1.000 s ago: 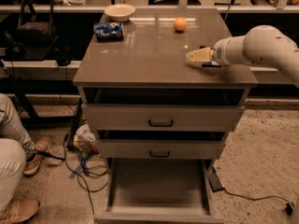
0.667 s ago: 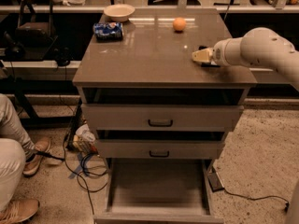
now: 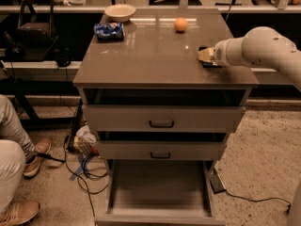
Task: Place rxbar blueberry into bottom drawer
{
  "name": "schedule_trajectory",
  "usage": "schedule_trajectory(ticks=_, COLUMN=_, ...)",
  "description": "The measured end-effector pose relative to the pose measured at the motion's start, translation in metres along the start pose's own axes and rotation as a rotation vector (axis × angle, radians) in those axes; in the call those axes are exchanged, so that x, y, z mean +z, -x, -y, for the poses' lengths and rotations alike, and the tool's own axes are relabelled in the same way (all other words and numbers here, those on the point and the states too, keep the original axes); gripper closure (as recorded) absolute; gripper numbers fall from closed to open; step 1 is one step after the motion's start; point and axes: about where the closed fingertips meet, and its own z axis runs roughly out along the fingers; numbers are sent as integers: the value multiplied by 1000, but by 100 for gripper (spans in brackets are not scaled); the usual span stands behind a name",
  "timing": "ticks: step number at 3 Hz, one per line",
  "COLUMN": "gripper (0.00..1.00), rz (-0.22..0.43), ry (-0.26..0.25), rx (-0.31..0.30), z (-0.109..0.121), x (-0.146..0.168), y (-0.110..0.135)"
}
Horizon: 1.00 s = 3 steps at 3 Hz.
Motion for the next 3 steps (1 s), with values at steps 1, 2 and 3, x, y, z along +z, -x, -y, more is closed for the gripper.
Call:
schedule_trajectory(ticks=1, gripper=100, rz=0, ry=0, rx=0, z=0, x=-1, y=1)
schedule_trajectory(ticks=2, gripper=100, rz=0, ry=0, rx=0, z=0, x=-1, y=1)
schedule_trajectory(ticks=3, gripper=100, rz=46, ry=29, rx=-41, z=-6, x=-21, y=11)
